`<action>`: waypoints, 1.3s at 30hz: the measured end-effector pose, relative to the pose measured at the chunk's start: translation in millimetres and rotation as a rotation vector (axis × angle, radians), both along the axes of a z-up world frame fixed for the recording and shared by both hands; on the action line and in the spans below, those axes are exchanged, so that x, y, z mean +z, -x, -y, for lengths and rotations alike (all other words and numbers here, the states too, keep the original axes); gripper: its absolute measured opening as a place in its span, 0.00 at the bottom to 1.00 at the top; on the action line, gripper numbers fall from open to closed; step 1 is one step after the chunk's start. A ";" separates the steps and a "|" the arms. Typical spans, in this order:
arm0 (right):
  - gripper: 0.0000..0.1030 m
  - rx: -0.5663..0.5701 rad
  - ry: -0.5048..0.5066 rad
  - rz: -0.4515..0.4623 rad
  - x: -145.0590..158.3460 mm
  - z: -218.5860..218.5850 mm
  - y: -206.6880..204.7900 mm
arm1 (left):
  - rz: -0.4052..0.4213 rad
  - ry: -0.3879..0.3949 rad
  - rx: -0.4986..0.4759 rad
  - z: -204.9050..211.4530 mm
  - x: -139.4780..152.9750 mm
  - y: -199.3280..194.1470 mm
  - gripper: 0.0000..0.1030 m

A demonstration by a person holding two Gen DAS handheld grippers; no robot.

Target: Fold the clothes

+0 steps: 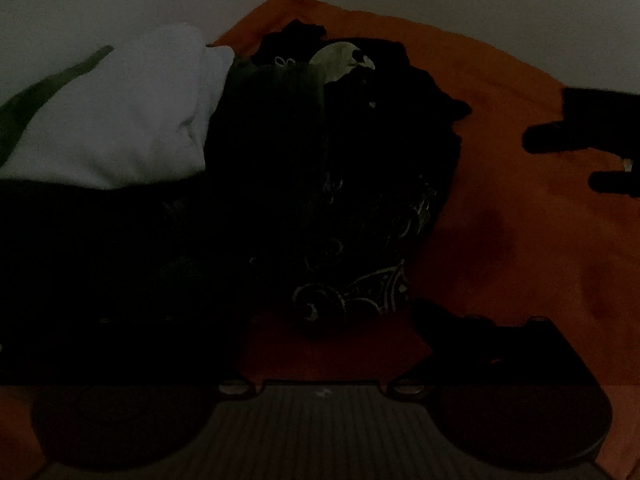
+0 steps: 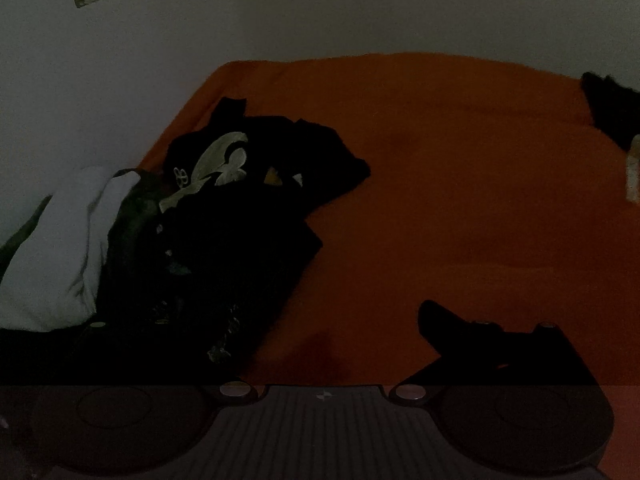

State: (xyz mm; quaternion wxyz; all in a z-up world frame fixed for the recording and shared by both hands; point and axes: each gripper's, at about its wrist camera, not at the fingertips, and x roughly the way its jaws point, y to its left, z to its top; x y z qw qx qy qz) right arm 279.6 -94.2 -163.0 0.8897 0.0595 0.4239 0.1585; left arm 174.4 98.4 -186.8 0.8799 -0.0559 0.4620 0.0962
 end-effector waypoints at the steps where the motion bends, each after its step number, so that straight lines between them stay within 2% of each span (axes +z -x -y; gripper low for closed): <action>1: 1.00 0.012 -0.014 -0.007 -4.9 -3.0 -4.5 | -0.002 -0.002 -0.001 -0.4 -1.2 -0.4 1.00; 6: 1.00 0.096 -0.112 -0.057 -33.1 -14.3 -17.6 | -0.007 -0.022 -0.015 1.4 -8.6 -5.0 1.00; 8: 0.98 0.084 -0.122 -0.093 -45.3 -17.3 -25.4 | -0.009 -0.035 -0.025 3.5 -11.8 -7.4 1.00; 12: 0.95 0.000 0.003 -0.054 -59.4 -27.2 -37.9 | -0.012 -0.060 -0.046 7.8 -18.2 -12.2 1.00; 16: 0.96 -0.049 -0.107 -0.104 -72.7 -20.5 -54.5 | -0.007 -0.063 -0.069 10.4 -24.4 -16.5 1.00; 19: 0.98 -0.026 -0.124 -0.107 -75.9 -25.9 -64.8 | 0.001 -0.046 -0.090 11.1 -29.4 -20.1 1.00; 21: 0.99 -0.011 -0.141 -0.105 -77.5 -29.9 -69.2 | 0.001 -0.046 -0.107 12.2 -33.9 -23.9 0.93; 23: 0.97 0.009 -0.165 -0.115 -80.7 -34.3 -74.8 | -0.018 -0.056 -0.114 13.8 -40.7 -30.3 0.80; 24: 0.90 0.022 -0.176 -0.127 -83.4 -36.8 -78.8 | -0.031 -0.059 -0.118 14.7 -44.0 -33.7 0.71; 25: 0.61 0.033 -0.192 -0.140 -85.0 -38.5 -81.4 | -0.035 -0.059 -0.120 15.6 -46.3 -36.2 0.64; 26: 0.39 0.043 -0.208 -0.153 -86.4 -40.1 -83.6 | -0.027 -0.060 -0.119 16.5 -47.1 -36.9 0.59; 27: 0.21 0.042 -0.212 -0.155 -86.5 -43.4 -83.0 | -0.016 -0.062 -0.116 17.4 -47.3 -37.1 0.45; 28: 0.19 0.038 -0.215 -0.156 -86.2 -47.1 -81.9 | -0.003 -0.070 -0.106 18.1 -46.6 -36.9 0.30; 30: 0.15 0.047 -0.186 -0.134 -83.7 -56.0 -77.8 | 0.018 -0.083 -0.085 16.7 -43.5 -36.6 0.13; 31: 0.13 0.051 -0.165 -0.108 -80.6 -59.0 -74.7 | 0.035 -0.072 -0.078 14.1 -39.5 -35.5 0.09; 36: 0.09 -0.010 -0.231 -0.068 -58.8 -37.4 -65.5 | 0.132 -0.046 -0.084 10.6 -2.8 -29.0 0.07; 39: 0.09 -0.089 -0.191 0.002 -34.2 -21.9 -55.9 | 0.176 -0.027 -0.114 23.5 21.3 -28.3 0.07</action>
